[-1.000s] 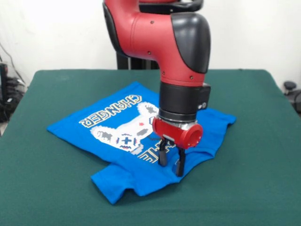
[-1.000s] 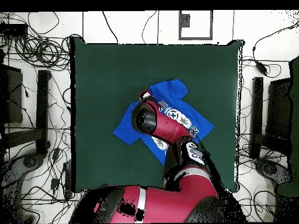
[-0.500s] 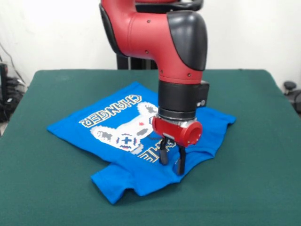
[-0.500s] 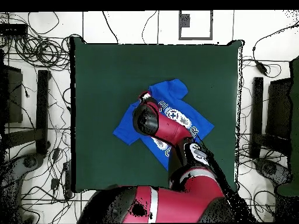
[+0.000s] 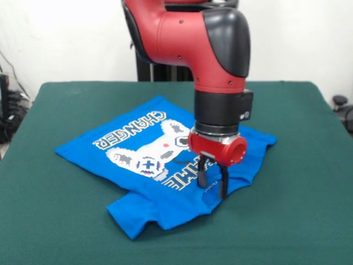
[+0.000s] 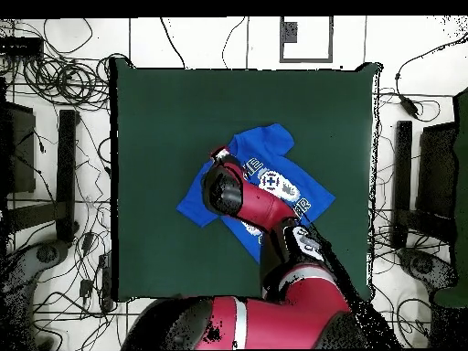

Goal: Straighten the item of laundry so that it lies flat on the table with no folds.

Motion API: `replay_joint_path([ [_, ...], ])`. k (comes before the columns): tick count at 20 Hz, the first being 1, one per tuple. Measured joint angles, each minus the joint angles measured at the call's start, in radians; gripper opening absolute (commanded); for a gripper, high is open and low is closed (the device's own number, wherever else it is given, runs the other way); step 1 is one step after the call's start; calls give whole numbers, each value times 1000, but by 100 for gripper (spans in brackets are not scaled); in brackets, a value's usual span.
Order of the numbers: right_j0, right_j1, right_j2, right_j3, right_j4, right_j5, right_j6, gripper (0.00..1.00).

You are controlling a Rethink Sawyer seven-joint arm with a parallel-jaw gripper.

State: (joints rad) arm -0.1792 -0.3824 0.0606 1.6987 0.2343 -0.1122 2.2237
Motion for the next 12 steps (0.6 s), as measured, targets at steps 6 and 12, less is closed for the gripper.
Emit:
replay_joint_path([
  [6, -1, -30, 25, 51, 0, 0, 0, 100],
  [12, -7, -53, 35, 104, -12, -10, 0, 100],
])
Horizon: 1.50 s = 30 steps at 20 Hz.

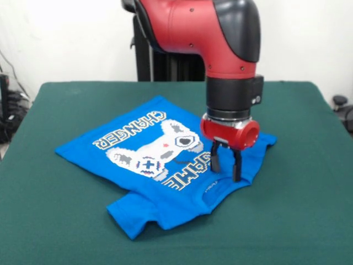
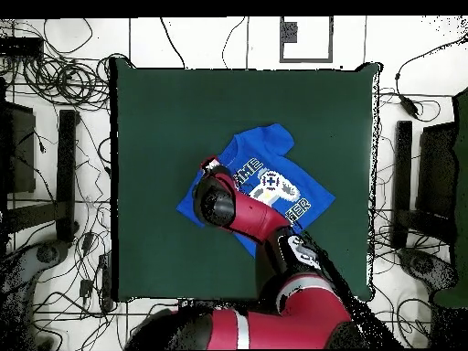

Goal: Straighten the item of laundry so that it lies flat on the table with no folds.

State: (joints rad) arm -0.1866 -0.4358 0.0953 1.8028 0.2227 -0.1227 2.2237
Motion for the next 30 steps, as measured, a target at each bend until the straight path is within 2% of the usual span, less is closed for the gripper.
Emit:
replay_joint_path([
  [9, -61, -36, 35, 99, -35, -62, 0, 100],
  [30, -57, -43, 51, 219, -36, -211, 0, 100],
])
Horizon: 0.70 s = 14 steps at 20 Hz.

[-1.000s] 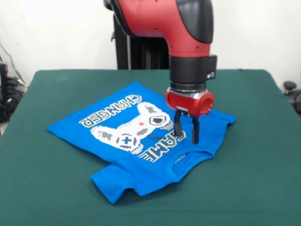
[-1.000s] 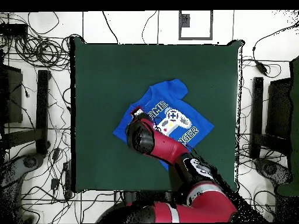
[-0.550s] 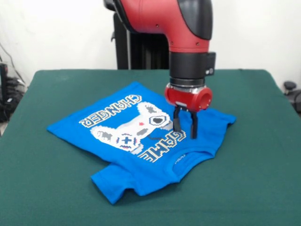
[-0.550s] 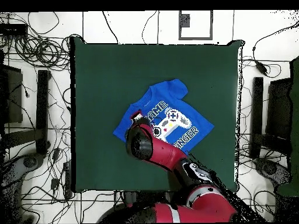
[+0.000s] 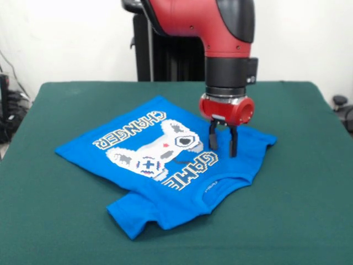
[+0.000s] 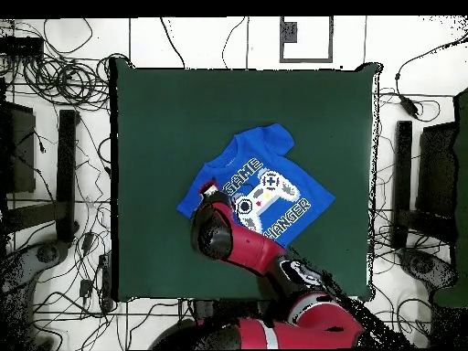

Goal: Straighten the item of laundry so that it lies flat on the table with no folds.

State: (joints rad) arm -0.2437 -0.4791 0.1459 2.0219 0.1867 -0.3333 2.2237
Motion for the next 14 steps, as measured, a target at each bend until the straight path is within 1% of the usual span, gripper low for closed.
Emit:
replay_joint_path([
  [8, 17, -48, 2, 83, 0, -3, 16, 100],
  [14, 17, -77, 4, 121, 0, -3, 47, 100],
])
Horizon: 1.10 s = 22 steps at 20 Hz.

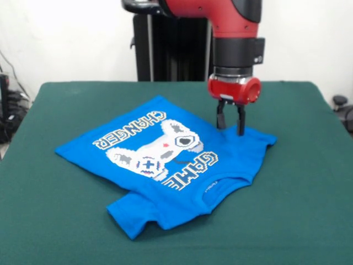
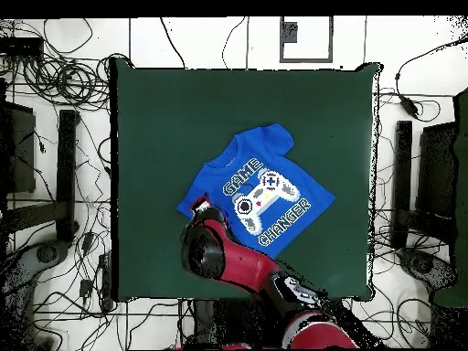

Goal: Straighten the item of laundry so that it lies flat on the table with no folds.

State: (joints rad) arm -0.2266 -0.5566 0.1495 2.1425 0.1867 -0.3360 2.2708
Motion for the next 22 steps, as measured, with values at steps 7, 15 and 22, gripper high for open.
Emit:
replay_joint_path([
  [7, 0, -21, 4, 19, 0, -1, 44, 100],
  [15, 40, -20, 7, 19, 35, -1, 59, 100],
  [22, 84, -20, 8, 18, 72, -1, 64, 100],
])
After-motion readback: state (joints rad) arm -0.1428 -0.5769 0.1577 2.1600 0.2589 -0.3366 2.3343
